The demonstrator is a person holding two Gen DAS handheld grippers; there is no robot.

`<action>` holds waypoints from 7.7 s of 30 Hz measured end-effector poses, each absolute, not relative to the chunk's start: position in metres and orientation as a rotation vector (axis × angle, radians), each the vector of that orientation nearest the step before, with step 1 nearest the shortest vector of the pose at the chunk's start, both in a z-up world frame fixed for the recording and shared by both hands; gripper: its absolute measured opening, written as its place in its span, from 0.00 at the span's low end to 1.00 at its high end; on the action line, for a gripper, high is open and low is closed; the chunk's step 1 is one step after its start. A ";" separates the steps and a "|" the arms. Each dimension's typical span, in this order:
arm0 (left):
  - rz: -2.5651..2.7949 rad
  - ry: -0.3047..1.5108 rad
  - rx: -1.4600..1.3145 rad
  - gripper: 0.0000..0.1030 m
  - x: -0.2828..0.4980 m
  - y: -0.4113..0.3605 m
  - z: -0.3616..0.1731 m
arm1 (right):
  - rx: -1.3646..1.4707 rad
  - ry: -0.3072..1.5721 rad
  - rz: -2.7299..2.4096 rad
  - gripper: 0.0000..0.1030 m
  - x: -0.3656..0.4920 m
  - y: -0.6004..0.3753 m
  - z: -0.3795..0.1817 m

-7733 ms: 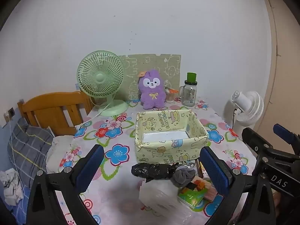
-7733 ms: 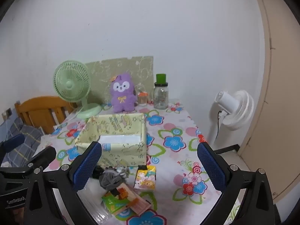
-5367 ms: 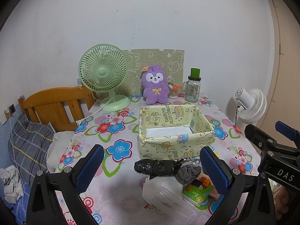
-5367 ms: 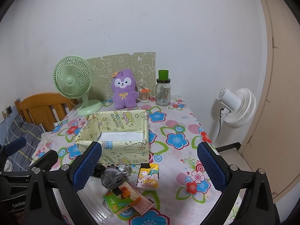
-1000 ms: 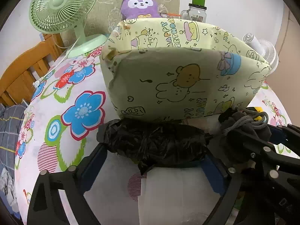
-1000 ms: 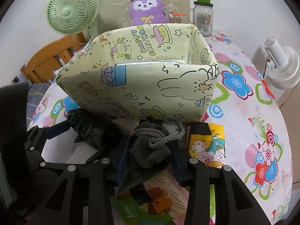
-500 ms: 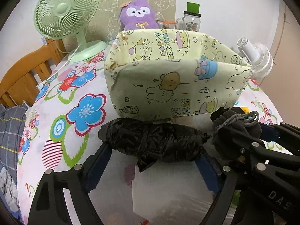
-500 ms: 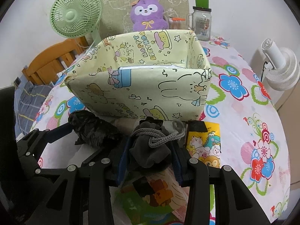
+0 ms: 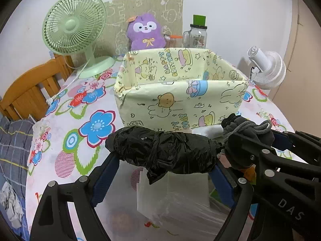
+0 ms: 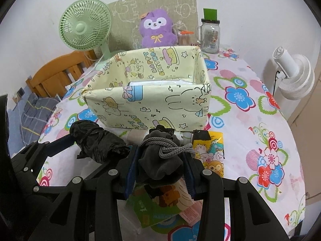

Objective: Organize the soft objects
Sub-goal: 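Lift the black umbrella with the left tool while the right tool lifts the grey pouch over the box, then lower the umbrella into the box and open the left tool while the right tool releases the pouch inside, then withdraw both tools from the box toward the yellow tissue pack, then grasp the yellow cartoon tissue pack with the right tool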

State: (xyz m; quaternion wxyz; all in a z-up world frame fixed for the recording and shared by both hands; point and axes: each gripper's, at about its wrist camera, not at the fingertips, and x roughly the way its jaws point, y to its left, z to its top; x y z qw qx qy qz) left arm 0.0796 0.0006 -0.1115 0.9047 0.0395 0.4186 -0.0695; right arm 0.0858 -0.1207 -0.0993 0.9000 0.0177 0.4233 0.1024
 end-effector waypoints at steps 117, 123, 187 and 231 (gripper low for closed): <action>-0.217 0.858 0.126 1.00 0.202 -0.027 -0.074 | -0.026 0.740 0.109 0.81 0.221 -0.121 -0.060; -0.206 0.834 0.136 1.00 0.189 -0.028 -0.069 | -0.009 0.748 0.110 0.81 0.210 -0.125 -0.059; -0.217 0.726 0.139 1.00 0.049 -0.033 -0.057 | 0.039 0.670 0.107 0.89 0.062 -0.146 -0.045; -0.149 0.924 0.062 1.00 0.096 -0.017 -0.151 | 0.000 0.836 0.077 0.89 0.100 -0.161 -0.135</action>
